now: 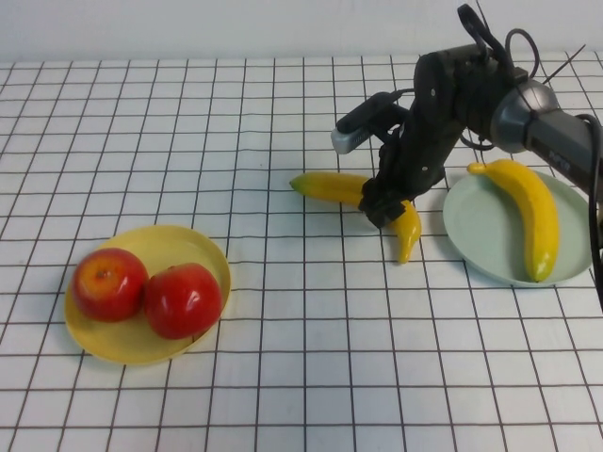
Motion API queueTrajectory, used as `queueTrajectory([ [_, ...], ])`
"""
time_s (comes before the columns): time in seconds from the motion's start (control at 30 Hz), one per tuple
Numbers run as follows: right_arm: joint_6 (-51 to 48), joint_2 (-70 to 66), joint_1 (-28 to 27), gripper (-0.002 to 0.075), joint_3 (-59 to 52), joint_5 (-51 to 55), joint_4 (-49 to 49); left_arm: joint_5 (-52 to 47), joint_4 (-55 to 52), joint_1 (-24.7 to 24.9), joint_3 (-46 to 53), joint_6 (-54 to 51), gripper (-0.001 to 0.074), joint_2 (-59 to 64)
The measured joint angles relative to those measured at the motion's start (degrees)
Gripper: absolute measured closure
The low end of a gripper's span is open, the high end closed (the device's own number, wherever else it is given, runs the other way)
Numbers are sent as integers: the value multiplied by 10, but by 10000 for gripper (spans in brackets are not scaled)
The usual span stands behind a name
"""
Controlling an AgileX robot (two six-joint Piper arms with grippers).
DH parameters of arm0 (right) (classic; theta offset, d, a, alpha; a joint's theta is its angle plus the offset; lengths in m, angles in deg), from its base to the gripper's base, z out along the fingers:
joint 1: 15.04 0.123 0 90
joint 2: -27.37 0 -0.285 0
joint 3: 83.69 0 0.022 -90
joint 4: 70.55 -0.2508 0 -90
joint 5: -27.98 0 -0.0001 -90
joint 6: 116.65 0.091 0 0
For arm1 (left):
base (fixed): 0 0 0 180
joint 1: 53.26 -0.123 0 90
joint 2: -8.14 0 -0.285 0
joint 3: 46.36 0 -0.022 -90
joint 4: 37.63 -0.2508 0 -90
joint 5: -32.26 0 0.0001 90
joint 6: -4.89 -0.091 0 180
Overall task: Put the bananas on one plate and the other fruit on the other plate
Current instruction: Put another type of fruit in the right plate
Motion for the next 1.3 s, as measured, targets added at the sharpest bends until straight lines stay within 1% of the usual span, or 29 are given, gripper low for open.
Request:
queueTrajectory([
  [0.1, 8, -2, 0, 410, 12, 17, 1, 0, 0, 0, 0, 0, 737, 0],
  [0.27, 32, 9, -8, 405, 67, 70, 5, 0, 0, 0, 0, 0, 737, 0],
  [0.37, 70, 53, -27, 405, 56, 72, 7, 0, 0, 0, 0, 0, 737, 0],
  [0.53, 135, 145, -63, 405, -72, 73, 22, 0, 0, 0, 0, 0, 737, 0],
  [0.67, 184, 200, -79, 405, -220, 67, 51, 0, 0, 0, 0, 0, 737, 0],
  [0.73, 209, 222, -88, 405, -282, 42, 56, 0, 0, 0, 0, 0, 737, 0],
  [0.83, 229, 243, -103, 405, -341, -6, 56, 0, 0, 0, 0, 0, 737, 0],
  [0.97, 237, 248, -120, 405, -379, -54, 44, 0, 0, 0, 0, 0, 737, 0],
  [1.07, 247, 251, -122, 403, -388, -76, 38, 0, 0, 0, 0, 0, 737, 0],
  [1.23, 252, 251, -126, 325, -390, -98, 38, 0, 0, 0, 0, 0, 737, 0],
  [1.3, 253, 251, -126, 312, -390, -103, 38, 0, 0, 0, 0, 0, 737, 0],
])
